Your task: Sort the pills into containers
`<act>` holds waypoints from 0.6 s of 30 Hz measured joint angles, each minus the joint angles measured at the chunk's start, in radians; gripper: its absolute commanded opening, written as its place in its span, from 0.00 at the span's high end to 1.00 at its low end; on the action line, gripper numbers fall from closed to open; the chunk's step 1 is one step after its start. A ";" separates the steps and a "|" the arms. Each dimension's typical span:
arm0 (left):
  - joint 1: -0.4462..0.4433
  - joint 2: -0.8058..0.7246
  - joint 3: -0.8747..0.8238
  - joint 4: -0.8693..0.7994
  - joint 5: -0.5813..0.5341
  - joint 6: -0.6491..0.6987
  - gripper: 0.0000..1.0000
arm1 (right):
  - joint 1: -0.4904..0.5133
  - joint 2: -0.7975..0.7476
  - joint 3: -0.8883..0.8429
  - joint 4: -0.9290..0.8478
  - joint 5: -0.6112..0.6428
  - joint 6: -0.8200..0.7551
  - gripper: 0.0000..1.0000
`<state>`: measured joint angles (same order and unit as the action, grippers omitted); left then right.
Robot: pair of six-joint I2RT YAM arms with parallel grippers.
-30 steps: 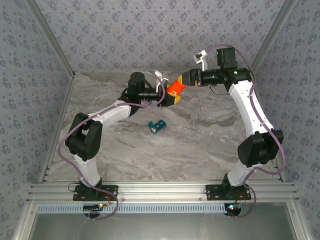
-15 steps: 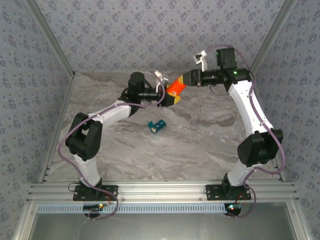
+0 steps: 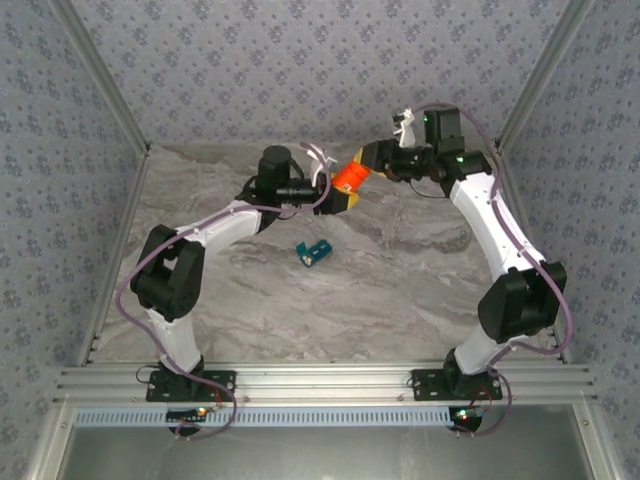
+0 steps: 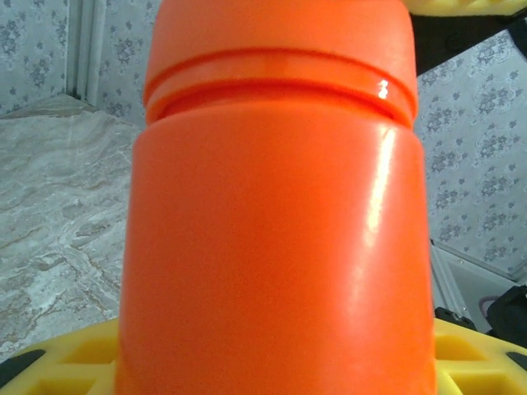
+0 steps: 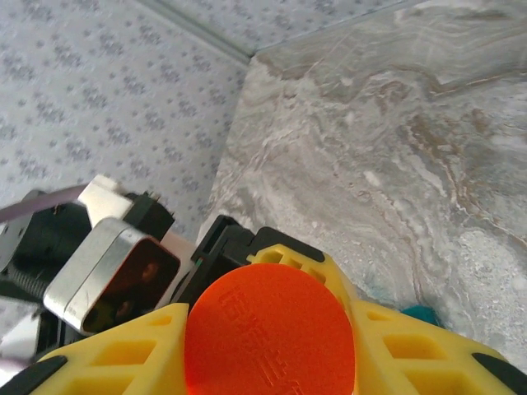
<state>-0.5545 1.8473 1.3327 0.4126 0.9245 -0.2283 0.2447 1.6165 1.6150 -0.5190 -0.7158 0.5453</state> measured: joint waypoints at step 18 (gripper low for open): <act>-0.005 0.000 0.000 0.026 -0.016 0.003 1.00 | 0.008 -0.018 -0.001 0.008 0.078 0.119 0.34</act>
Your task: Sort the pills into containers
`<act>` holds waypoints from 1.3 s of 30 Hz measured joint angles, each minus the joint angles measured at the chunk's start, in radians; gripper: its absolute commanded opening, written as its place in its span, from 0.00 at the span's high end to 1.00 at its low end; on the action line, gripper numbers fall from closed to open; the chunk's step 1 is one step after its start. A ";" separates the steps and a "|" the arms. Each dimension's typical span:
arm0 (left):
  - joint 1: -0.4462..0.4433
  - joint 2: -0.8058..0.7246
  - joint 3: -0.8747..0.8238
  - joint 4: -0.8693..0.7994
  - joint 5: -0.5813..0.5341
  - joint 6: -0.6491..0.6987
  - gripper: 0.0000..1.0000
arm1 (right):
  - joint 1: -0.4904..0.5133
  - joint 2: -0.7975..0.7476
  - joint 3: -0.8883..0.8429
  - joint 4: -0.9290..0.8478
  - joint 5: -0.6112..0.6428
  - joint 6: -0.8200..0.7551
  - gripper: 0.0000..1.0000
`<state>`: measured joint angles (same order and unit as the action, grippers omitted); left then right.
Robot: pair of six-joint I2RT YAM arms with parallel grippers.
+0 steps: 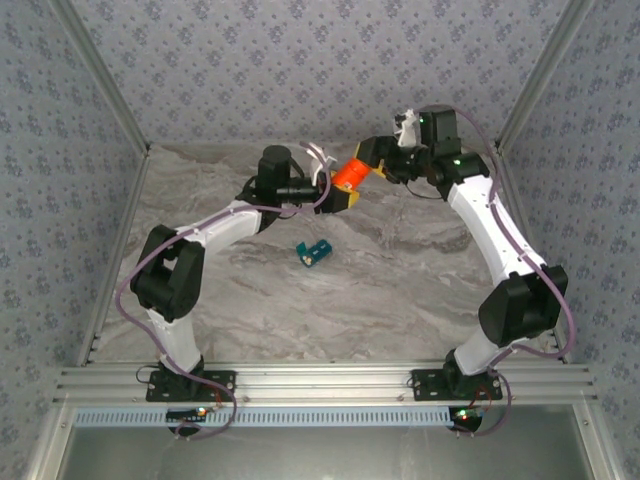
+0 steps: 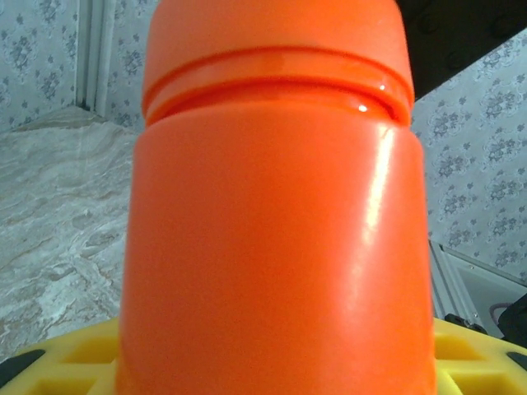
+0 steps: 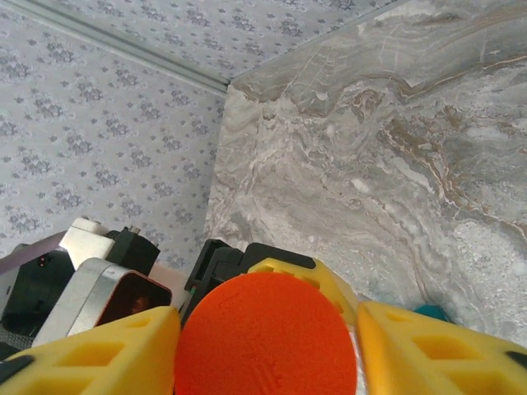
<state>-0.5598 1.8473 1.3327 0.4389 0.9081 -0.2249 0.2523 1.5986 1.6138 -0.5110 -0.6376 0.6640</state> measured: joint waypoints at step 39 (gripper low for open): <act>-0.010 0.000 0.012 0.056 0.042 -0.001 1.00 | -0.086 0.071 0.166 -0.193 -0.389 -0.539 0.18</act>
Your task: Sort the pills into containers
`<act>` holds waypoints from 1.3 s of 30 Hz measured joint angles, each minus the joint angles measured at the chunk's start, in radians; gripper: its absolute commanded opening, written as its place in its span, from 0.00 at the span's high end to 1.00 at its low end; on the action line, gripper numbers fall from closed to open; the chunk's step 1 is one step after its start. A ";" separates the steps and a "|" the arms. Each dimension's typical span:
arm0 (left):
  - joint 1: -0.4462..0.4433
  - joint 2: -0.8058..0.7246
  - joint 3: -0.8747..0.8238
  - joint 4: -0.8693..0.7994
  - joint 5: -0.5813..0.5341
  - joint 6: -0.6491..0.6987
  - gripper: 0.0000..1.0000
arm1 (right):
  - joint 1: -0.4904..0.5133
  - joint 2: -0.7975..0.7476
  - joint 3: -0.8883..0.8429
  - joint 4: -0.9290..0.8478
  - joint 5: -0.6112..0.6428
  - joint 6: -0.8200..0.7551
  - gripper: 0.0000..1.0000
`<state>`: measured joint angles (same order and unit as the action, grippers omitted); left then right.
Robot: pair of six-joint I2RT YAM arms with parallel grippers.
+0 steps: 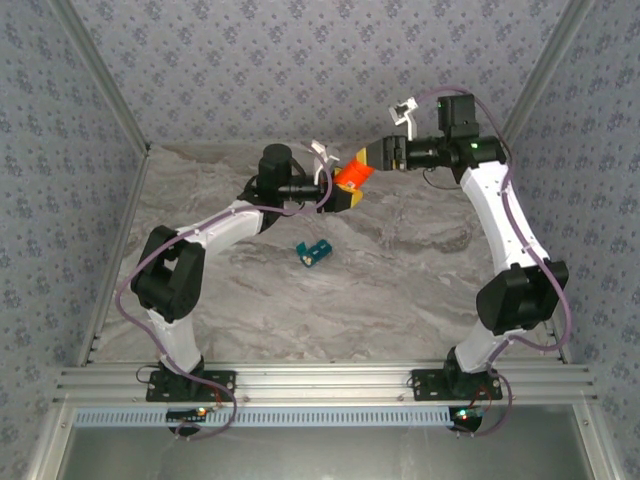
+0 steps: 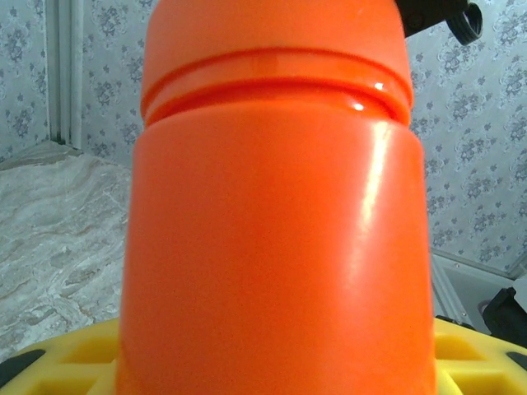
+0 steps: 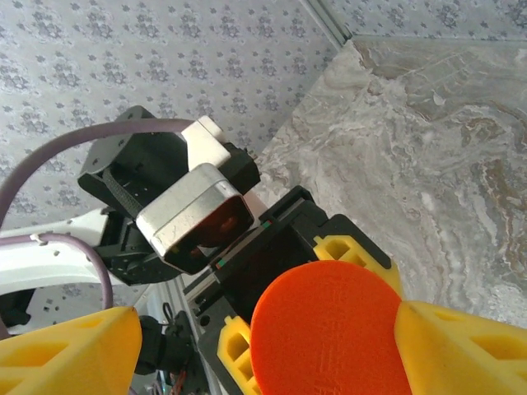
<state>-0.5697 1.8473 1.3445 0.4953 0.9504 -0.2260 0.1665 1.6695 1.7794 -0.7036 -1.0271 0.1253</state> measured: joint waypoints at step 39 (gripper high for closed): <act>-0.003 0.000 0.002 -0.012 0.000 -0.002 1.00 | -0.002 0.022 -0.042 0.035 0.010 0.038 0.28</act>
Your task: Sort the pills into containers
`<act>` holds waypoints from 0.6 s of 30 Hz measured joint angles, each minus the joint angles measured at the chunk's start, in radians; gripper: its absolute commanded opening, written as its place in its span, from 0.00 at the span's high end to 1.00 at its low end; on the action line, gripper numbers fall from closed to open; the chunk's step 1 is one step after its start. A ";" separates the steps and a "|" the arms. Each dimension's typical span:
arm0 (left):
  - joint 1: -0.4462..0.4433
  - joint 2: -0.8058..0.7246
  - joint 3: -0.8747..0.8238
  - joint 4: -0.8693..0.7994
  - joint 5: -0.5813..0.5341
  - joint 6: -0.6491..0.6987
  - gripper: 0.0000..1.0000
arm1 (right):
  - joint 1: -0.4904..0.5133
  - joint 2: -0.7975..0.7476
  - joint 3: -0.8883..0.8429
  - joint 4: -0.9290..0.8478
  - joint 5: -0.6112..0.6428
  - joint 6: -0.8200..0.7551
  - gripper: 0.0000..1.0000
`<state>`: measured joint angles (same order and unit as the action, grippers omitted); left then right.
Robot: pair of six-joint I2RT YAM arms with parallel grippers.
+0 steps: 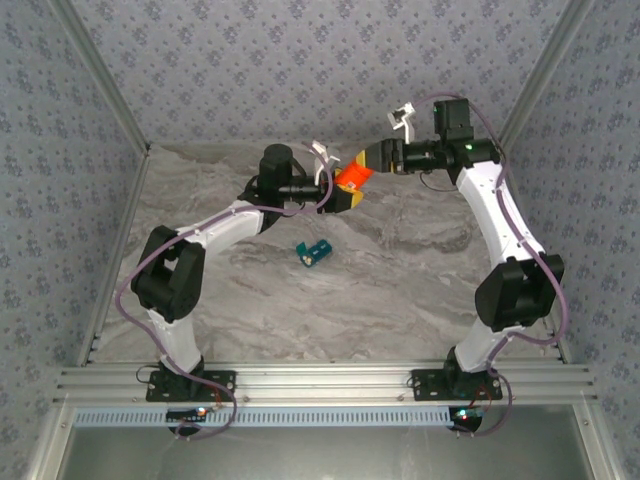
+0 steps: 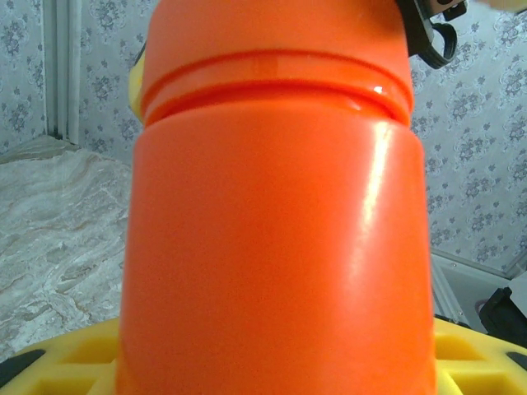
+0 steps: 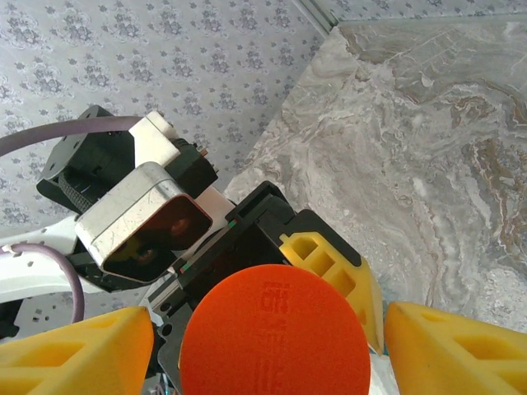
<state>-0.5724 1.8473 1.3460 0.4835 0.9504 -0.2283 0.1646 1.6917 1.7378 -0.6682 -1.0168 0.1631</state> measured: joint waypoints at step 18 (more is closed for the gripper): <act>0.000 0.000 -0.002 -0.055 -0.055 0.042 1.00 | 0.018 -0.014 -0.071 0.091 0.070 0.114 0.57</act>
<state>-0.5728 1.8473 1.3445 0.4282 0.8959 -0.1867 0.1822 1.6775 1.6665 -0.5774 -0.9466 0.2768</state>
